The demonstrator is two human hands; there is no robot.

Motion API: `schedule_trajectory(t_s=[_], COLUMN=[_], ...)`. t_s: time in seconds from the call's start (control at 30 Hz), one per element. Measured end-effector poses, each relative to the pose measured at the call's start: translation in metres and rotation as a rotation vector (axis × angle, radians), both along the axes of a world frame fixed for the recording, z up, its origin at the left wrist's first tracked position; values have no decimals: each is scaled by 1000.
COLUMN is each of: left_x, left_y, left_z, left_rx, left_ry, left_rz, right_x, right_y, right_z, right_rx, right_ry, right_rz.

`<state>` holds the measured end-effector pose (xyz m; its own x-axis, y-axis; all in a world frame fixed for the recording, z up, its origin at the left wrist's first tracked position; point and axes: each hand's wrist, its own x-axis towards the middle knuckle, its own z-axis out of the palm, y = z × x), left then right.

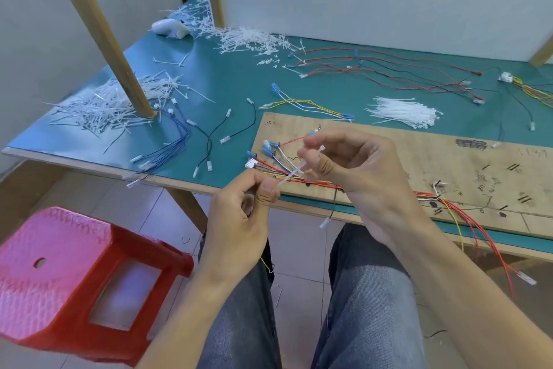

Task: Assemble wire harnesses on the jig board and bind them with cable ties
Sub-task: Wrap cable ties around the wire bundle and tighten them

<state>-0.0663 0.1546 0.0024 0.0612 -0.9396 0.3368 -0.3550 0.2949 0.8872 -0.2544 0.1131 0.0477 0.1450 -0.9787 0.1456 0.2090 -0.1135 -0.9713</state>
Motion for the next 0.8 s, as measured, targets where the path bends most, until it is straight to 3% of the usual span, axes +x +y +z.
schedule_trajectory(t_s=[0.23,0.33,0.43,0.57,0.8], left_x=[-1,13,22,19,21], left_y=[21,19,16,11,24], left_z=[-22,-39,-55,-61,-48], left_rx=[11,111,236,290,31], left_ry=[-42,-189,-400,-414,-509], left_rz=[72,223,240,178,256], right_x=[-5,-12,-17,-17,0], right_y=[19,21,21,27,38], right_z=[-23,-27,-26,-26,-36], right_rx=[173,170,150,159,164], right_ry=[-85,-40,12,96,379], right_rz=[14,-54,-64,-45,49])
